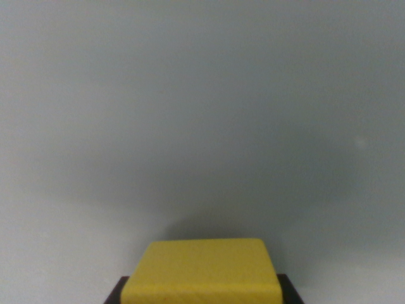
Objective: Pick yellow cube
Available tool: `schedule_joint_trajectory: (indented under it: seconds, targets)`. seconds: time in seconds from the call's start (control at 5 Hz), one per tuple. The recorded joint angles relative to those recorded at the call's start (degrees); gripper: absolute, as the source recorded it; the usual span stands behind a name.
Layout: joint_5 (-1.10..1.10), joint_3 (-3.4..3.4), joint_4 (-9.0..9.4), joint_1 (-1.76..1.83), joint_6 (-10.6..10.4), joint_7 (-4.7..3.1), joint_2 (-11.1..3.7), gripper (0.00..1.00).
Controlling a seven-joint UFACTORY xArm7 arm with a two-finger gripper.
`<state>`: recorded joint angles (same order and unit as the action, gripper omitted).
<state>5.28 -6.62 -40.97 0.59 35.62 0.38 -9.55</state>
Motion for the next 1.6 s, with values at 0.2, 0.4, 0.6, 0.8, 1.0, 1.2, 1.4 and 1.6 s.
schedule_joint_trajectory:
  seconds: [0.2, 0.4, 0.6, 0.8, 1.0, 1.2, 1.4, 1.6]
  targets:
    - [0.00, 0.02, -0.61, -0.02, 1.2, 0.05, 0.60, 1.00]
    - [0.00, 0.02, -0.61, -0.02, 1.2, 0.05, 0.60, 1.00]
    - [0.00, 0.05, -1.35, -0.04, 2.7, 0.10, 1.32, 1.00]
    - [0.00, 0.05, -1.35, -0.04, 2.7, 0.10, 1.32, 1.00]
    - [0.01, 0.08, -2.25, -0.06, 4.4, 0.17, 2.21, 1.00]
    - [0.01, 0.08, -2.25, -0.06, 4.4, 0.17, 2.21, 1.00]
    - [0.01, 0.12, -3.27, -0.09, 6.5, 0.25, 3.22, 1.00]
    - [0.01, 0.12, -3.27, -0.09, 6.5, 0.25, 3.22, 1.00]
